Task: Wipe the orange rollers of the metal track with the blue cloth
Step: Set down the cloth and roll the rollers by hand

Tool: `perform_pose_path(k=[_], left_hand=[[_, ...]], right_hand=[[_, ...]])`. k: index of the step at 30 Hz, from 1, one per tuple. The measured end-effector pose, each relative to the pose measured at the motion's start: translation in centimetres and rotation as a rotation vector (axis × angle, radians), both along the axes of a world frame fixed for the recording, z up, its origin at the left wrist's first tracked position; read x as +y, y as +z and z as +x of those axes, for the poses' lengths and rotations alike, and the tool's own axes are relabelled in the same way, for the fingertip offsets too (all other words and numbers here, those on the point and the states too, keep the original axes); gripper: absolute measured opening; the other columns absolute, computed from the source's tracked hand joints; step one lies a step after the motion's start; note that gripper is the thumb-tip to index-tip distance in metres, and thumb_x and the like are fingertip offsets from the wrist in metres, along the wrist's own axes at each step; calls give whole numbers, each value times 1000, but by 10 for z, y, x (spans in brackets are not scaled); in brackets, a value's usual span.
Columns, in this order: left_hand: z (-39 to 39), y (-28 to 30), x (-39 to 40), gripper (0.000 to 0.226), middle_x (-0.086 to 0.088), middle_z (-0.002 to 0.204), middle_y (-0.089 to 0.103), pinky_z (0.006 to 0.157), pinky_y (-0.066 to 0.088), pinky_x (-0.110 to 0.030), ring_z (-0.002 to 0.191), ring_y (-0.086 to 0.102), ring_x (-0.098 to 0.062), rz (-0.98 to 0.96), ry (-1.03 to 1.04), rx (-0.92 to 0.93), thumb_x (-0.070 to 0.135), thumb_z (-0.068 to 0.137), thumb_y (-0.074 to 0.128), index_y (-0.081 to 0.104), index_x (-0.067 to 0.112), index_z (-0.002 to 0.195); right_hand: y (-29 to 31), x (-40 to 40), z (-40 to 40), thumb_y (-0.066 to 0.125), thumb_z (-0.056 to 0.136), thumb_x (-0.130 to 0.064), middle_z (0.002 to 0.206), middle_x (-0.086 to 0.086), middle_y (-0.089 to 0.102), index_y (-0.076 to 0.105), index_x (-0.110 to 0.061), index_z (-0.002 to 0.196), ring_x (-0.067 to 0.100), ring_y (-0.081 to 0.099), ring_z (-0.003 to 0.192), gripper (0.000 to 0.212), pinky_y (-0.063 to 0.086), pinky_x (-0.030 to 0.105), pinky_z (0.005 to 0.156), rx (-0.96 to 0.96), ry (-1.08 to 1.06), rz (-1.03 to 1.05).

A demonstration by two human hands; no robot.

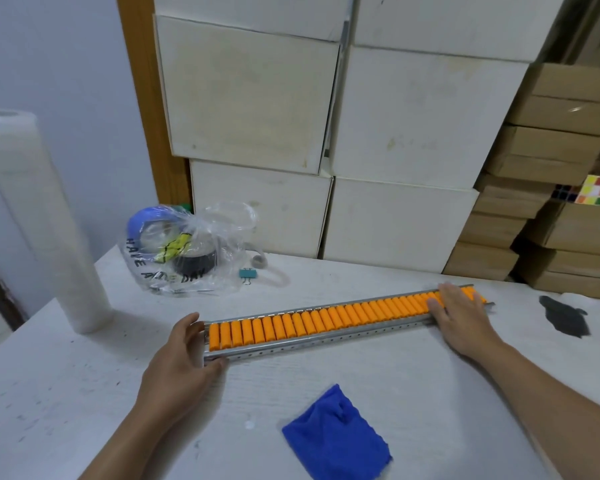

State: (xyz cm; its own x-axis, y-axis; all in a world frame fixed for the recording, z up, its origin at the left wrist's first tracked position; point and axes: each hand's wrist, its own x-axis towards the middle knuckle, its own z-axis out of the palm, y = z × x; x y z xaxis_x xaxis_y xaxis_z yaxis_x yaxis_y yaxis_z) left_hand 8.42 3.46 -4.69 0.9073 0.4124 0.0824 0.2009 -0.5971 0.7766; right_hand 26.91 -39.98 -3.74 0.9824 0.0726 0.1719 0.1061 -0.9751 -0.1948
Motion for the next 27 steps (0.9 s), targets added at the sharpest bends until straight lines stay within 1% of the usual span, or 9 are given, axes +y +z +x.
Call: perform_pose_path(k=[3, 5, 7, 10, 13, 15, 18, 23, 27], left_hand=[[0, -1, 0, 85, 11, 135, 52, 95, 43, -43, 121, 50, -16, 1, -3, 2, 29, 69, 78, 30, 30, 139], [-1, -1, 0, 85, 11, 136, 52, 95, 43, -41, 121, 50, -15, 0, -3, -3, 29, 69, 77, 30, 30, 139], [-2, 0, -1, 84, 13, 135, 52, 94, 43, -39, 120, 50, -15, 3, -7, -6, 29, 69, 77, 30, 31, 139], [-3, 2, -1, 82, 14, 134, 53, 93, 42, -37, 118, 51, -14, -10, -9, -7, 29, 70, 75, 30, 32, 138], [-6, 4, -3, 81, 16, 132, 53, 93, 42, -35, 117, 51, -12, -34, -15, -8, 30, 70, 75, 30, 33, 137], [-6, 4, -3, 82, 17, 130, 53, 93, 41, -34, 116, 52, -10, -62, -21, -4, 32, 68, 75, 31, 33, 136], [-8, 5, -1, 93, 21, 122, 53, 92, 40, -33, 112, 53, -8, -115, -42, -7, 46, 51, 69, 32, 31, 135], [-10, 1, 3, 84, 16, 121, 52, 98, 39, -35, 110, 55, -11, -97, -78, -18, 52, 57, 56, 28, 36, 135], [-8, -1, 3, 88, 15, 125, 56, 95, 43, -40, 111, 57, -12, -92, -77, -23, 49, 53, 59, 29, 35, 134]], right_hand=[[6, -24, 17, 15, 94, -54, 131, 13, 52, 52, -10, 121, 27, 42, 126, 64, 10, 47, 111, 18, -254, 26], [14, -24, 19, 14, 95, -54, 133, 20, 50, 51, 0, 126, 32, 40, 127, 73, 10, 48, 113, 38, -540, 116], [20, -3, 14, 22, 97, -49, 138, 23, 44, 48, 5, 128, 35, 32, 133, 67, 10, 48, 114, -47, -633, 257], [27, 72, -15, 39, 94, -37, 133, 17, 48, 51, -6, 124, 37, 39, 125, 45, 30, 47, 105, -193, -261, 487], [40, 165, -79, 47, 95, -31, 137, -2, 47, 49, -23, 131, 12, 52, 109, 37, 43, 30, 93, -13, 143, 651], [46, 219, -119, 46, 96, -34, 144, -9, 39, 43, -25, 136, 8, 45, 123, 41, 30, 24, 106, 85, 469, 461], [38, 278, -151, 43, 95, -41, 147, 5, 36, 42, -14, 135, 20, 29, 135, 48, 19, 34, 114, 56, 821, 212], [16, 311, -154, 27, 98, -50, 158, 8, 17, 21, -8, 148, 19, 6, 146, 66, 1, 38, 119, 76, 904, 80], [12, 300, -146, 27, 96, -54, 158, 7, 19, 26, -10, 147, 19, 8, 146, 68, 0, 38, 118, 37, 881, 11]])
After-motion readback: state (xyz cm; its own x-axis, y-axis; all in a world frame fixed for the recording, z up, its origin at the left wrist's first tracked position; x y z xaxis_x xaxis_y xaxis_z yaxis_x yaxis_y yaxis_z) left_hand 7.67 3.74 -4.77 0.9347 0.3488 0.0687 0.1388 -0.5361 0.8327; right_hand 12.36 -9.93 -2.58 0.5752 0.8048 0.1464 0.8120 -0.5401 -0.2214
